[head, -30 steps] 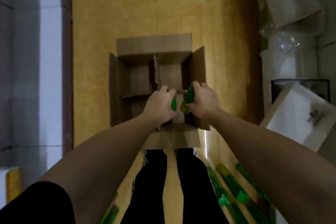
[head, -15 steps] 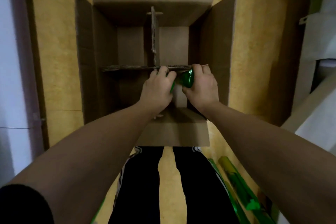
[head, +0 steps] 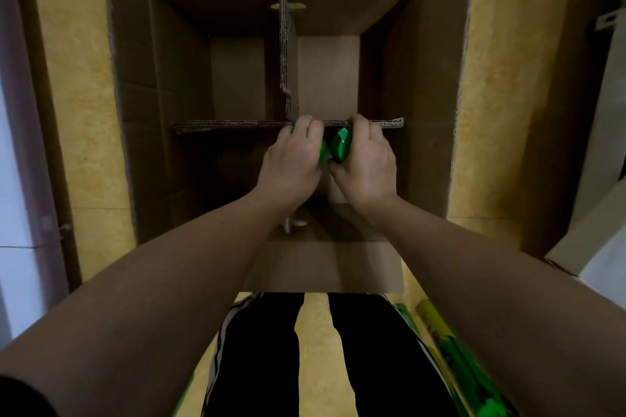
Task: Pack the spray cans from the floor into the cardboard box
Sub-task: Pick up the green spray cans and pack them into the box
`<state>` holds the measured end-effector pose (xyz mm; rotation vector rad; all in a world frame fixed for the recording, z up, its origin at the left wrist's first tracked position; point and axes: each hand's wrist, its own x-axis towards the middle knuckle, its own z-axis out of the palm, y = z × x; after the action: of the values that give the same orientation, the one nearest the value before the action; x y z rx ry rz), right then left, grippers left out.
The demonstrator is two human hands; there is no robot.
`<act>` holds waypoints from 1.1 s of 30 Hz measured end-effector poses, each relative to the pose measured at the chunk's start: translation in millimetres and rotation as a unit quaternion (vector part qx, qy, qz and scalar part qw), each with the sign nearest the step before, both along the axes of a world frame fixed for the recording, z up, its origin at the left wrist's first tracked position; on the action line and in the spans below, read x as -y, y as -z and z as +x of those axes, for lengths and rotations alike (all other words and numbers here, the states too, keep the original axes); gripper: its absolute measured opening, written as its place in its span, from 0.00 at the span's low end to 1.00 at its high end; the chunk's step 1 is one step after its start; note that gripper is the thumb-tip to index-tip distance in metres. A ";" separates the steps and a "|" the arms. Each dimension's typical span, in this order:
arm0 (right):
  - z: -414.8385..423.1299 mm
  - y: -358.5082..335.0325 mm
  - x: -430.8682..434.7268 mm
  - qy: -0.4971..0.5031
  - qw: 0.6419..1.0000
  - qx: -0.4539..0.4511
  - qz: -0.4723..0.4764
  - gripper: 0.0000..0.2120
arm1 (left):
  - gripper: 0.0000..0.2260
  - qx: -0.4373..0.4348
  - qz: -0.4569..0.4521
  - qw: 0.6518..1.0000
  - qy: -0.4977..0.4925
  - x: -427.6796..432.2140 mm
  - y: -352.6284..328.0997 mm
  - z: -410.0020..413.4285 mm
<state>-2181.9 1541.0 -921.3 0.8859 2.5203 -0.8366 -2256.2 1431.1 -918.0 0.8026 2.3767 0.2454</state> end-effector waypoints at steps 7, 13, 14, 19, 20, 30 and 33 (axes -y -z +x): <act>-11.0 -2.9 7.8 0.016 0.999 0.029 0.006 0.40 | 0.39 0.018 -0.010 1.000 -0.016 4.9 -3.8 1.0; -14.6 -20.1 5.1 -0.004 0.993 0.115 -0.037 0.53 | 0.51 0.029 -0.086 0.996 0.011 8.3 -29.9 -7.1; -15.2 -27.4 3.7 -0.012 0.992 0.122 -0.025 0.53 | 0.49 0.014 -0.097 0.995 0.020 8.5 -38.5 -9.3; -31.5 -103.1 -14.7 -0.050 0.993 0.105 0.028 0.50 | 0.43 -0.060 -0.075 0.994 0.054 -2.9 -119.0 -33.3; -37.5 -124.2 -20.9 -0.051 0.994 0.093 0.037 0.49 | 0.42 -0.072 -0.068 0.994 0.052 -7.5 -140.4 -39.6; -76.9 -412.0 -103.2 -0.039 0.987 -0.036 0.150 0.47 | 0.34 -0.194 0.009 0.980 0.050 -73.5 -427.1 -93.8; -64.7 -498.4 -119.2 -0.008 0.981 -0.060 0.184 0.47 | 0.33 -0.238 0.044 0.968 0.068 -91.2 -509.7 -90.9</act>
<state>-2246.7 1660.2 -423.0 0.9471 2.8397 -0.4324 -2347.1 1522.3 -408.3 1.1713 2.7508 0.1098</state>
